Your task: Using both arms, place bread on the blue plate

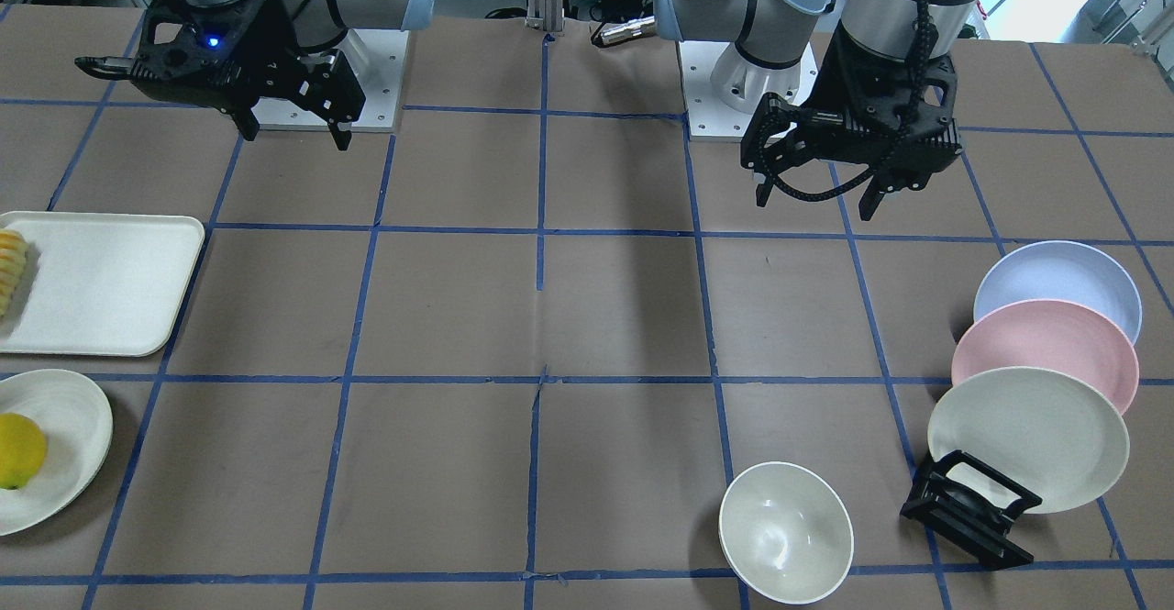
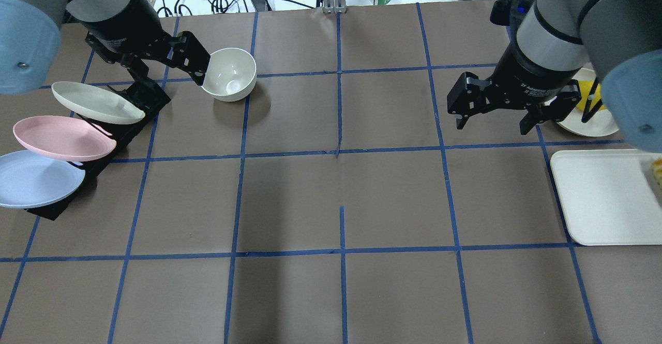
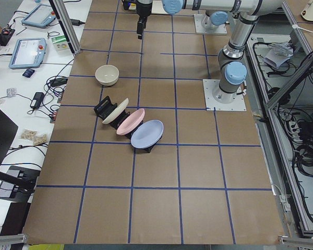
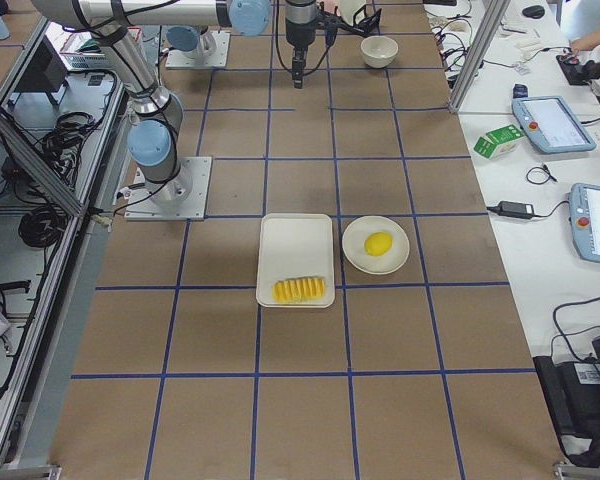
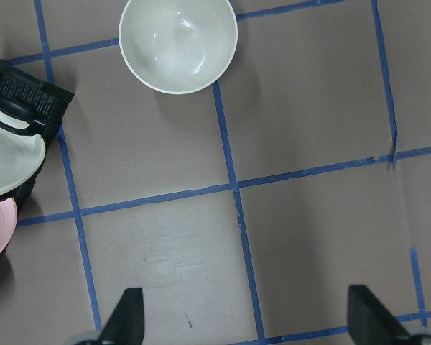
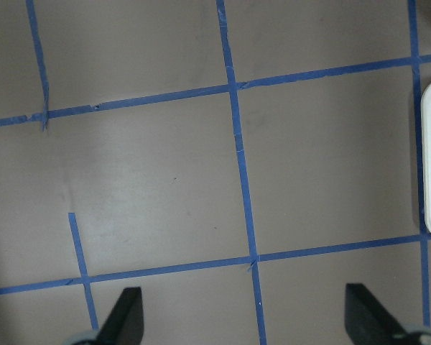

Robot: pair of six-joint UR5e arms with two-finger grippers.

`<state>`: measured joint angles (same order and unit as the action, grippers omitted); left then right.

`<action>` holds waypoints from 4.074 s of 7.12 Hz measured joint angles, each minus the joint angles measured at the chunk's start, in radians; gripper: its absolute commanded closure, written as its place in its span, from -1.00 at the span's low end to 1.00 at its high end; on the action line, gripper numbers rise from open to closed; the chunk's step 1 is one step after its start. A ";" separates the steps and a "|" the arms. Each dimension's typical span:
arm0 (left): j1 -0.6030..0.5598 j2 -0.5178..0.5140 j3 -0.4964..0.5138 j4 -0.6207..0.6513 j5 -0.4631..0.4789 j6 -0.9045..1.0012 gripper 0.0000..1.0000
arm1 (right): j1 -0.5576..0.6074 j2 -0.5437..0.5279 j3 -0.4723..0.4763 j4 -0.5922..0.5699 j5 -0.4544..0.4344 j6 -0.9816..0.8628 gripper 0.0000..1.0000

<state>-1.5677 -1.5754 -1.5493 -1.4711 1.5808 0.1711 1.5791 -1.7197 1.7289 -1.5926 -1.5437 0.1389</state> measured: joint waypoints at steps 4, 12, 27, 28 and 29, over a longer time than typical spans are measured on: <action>0.000 0.000 0.000 0.000 0.000 0.004 -1.00 | 0.001 -0.001 0.001 0.008 -0.002 0.005 -1.00; 0.009 0.005 0.000 0.000 0.003 0.011 -1.00 | -0.002 0.006 0.002 0.006 -0.015 0.005 -1.00; 0.879 -0.177 -0.187 0.422 0.203 0.067 -0.99 | -0.894 0.384 0.132 -0.493 -0.135 -0.949 -1.00; 0.904 -0.209 -0.195 0.432 0.187 0.065 -0.96 | -0.906 0.429 0.129 -0.546 -0.135 -0.978 -1.00; 0.915 -0.239 -0.201 0.434 0.171 0.057 -0.91 | -0.913 0.460 0.130 -0.576 -0.134 -0.990 -1.00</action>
<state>-0.6526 -1.8148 -1.7499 -1.0374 1.7513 0.2281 0.6661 -1.2600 1.8584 -2.1685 -1.6779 -0.8509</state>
